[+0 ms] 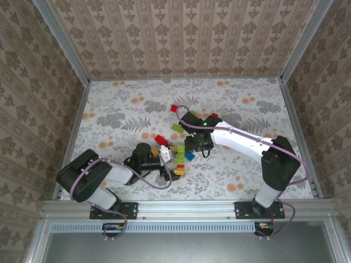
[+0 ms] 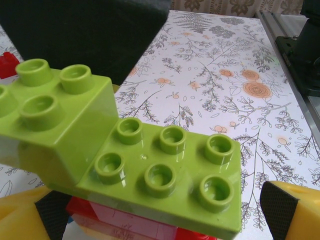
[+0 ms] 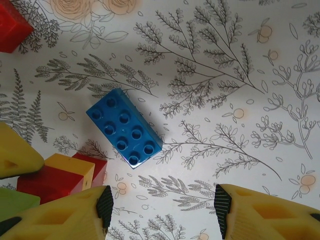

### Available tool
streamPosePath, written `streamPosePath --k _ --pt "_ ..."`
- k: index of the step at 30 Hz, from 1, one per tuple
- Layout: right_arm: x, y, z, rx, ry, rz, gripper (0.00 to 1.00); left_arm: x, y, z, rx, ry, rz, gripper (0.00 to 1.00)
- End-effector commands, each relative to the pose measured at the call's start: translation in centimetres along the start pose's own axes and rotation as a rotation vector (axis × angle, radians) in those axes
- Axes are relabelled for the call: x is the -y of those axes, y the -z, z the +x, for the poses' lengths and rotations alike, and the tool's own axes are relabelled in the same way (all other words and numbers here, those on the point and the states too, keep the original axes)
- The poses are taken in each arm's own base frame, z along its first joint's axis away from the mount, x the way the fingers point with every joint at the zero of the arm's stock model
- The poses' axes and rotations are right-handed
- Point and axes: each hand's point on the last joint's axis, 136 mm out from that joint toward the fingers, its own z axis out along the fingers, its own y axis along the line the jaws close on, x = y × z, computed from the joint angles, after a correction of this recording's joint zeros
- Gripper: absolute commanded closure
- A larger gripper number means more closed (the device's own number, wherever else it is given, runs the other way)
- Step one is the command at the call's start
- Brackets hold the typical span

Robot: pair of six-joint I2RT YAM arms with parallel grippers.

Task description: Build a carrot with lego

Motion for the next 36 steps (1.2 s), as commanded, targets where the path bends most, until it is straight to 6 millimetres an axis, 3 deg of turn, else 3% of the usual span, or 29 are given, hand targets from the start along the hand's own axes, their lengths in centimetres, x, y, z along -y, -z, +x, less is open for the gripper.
streamPosePath --k 1,15,27,36 --pt "-0.2 0.0 -0.7 -0.005 0.017 -0.001 0.41 0.4 -0.2 -0.2 0.004 0.005 0.028 0.0" --pt "-2.4 -0.6 -2.2 -0.007 0.053 -0.067 0.41 0.2 -0.4 -0.1 -0.007 0.012 0.023 0.0" --pt "-4.4 -0.9 -2.2 -0.024 0.153 -0.139 0.41 0.0 -0.5 0.0 -0.014 0.016 0.018 0.0" --pt "-1.7 0.1 -3.0 0.021 0.083 -0.027 0.41 0.0 -0.5 -0.1 -0.015 0.02 0.023 0.0"
